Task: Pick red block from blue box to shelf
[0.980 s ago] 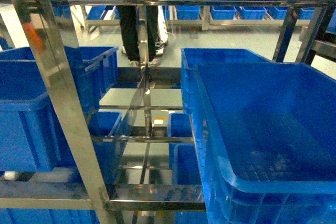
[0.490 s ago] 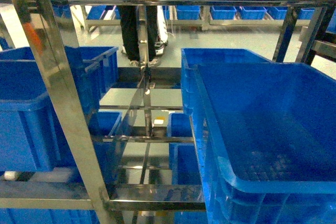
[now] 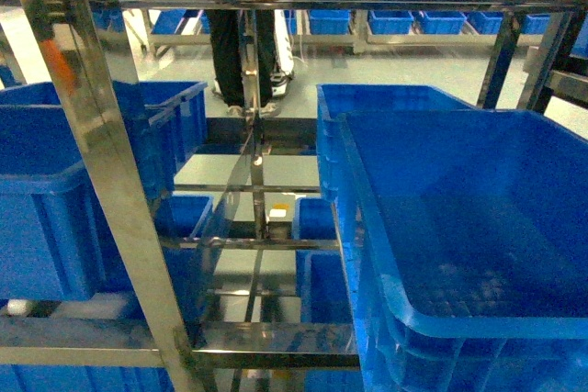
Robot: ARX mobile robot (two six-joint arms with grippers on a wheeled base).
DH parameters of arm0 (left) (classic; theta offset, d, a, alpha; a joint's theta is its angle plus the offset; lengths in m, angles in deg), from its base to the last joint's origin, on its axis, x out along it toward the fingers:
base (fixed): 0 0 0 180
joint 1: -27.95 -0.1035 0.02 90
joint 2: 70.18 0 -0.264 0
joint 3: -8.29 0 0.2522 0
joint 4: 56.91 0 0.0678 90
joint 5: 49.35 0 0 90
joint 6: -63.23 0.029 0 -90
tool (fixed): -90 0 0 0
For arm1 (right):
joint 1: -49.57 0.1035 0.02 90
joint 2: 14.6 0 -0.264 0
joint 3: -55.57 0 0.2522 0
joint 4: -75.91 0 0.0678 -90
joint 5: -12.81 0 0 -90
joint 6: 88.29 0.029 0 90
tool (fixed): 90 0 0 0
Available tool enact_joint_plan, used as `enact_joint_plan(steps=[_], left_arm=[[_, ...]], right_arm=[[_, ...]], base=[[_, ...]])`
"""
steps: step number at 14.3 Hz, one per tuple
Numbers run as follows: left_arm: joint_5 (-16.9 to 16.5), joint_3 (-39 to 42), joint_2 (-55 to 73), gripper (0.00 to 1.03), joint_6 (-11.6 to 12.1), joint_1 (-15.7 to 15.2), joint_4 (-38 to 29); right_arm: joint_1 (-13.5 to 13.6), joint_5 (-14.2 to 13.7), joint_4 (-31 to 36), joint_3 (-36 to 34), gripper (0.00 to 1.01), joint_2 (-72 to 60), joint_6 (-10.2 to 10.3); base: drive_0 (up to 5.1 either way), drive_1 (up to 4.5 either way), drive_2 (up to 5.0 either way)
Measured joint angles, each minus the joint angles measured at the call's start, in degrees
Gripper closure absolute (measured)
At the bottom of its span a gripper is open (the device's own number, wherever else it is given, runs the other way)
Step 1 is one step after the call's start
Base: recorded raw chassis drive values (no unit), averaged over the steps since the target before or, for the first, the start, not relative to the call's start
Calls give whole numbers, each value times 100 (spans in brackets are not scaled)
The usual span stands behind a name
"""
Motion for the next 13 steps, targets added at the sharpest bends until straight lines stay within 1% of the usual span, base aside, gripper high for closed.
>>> enact_joint_plan(steps=[4, 5, 6, 7, 8, 9, 10, 11, 12, 13], left_arm=[[0, 0, 0, 5, 0, 0, 0], [0, 0, 0, 5, 0, 0, 0], [4, 0, 0, 5, 0, 0, 2], [-4, 0, 0, 5, 2, 0, -9], [-4, 0, 0, 5, 2, -2, 7], [4, 0, 0, 5, 0, -4, 4], [2, 0, 0, 5, 2, -4, 2], [0, 0, 0, 5, 0, -4, 2], [0, 0, 0, 5, 0, -4, 0], [0, 0, 0, 5, 0, -4, 2]], right_arm=[[0, 0, 0, 0, 74, 0, 0], [50, -140, -203, 37, 74, -44, -66], [389, -968, -811, 363, 74, -815, -282], [402, -1099, -474, 487, 74, -1517, -404], [282, -1008, 52, 625, 74, -2168, -433], [199, -822, 608, 787, 74, -2857, -442], [208, -713, 1342, 927, 74, -3735, -433], [376, -654, 2243, 1119, 74, -4894, -385], [592, -691, 3167, 1523, 74, -6144, -339], [820, -730, 3995, 2153, 59, -7536, -321]], base=[[0, 0, 0], [0, 0, 0], [0, 0, 0], [0, 0, 0], [0, 0, 0], [0, 0, 0], [0, 0, 0], [0, 0, 0], [0, 0, 0], [0, 0, 0]])
